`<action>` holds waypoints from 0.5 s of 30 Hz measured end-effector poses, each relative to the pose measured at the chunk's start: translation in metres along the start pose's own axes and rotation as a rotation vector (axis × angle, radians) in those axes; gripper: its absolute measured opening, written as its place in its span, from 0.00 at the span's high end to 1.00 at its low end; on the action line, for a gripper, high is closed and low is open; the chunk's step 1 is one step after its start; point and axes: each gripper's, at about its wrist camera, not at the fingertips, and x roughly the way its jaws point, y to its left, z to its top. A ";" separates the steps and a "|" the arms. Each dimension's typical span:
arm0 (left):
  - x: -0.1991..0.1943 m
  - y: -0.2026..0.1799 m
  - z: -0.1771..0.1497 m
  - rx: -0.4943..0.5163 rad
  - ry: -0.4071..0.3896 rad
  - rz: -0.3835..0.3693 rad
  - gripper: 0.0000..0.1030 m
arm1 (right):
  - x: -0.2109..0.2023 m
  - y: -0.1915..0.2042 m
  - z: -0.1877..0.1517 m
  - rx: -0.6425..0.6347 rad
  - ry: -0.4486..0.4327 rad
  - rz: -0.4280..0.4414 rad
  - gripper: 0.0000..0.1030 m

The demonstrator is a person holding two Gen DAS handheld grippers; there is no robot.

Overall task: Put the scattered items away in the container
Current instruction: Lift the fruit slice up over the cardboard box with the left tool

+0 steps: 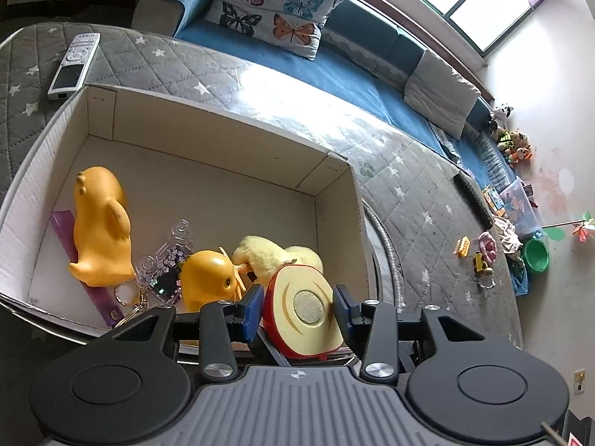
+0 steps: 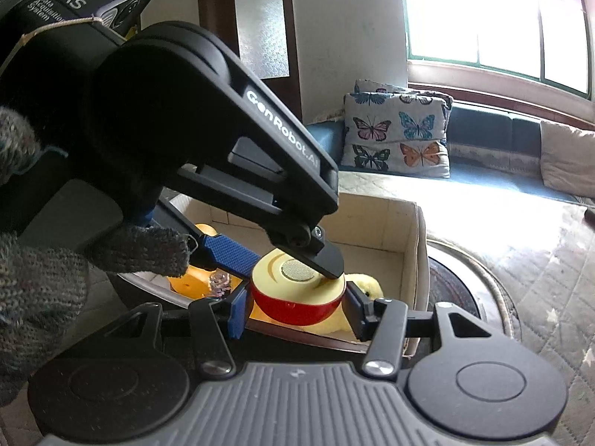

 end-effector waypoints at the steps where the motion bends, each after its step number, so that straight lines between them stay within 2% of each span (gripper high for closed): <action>1: 0.002 0.001 0.000 -0.001 0.002 0.002 0.58 | 0.002 -0.001 0.000 0.002 0.003 0.000 0.49; 10: 0.009 0.006 -0.002 0.001 0.003 0.014 0.58 | 0.006 0.000 -0.005 0.008 0.005 0.004 0.47; 15: 0.013 0.009 -0.004 -0.006 0.010 0.019 0.58 | 0.002 0.000 -0.008 0.011 -0.004 -0.010 0.37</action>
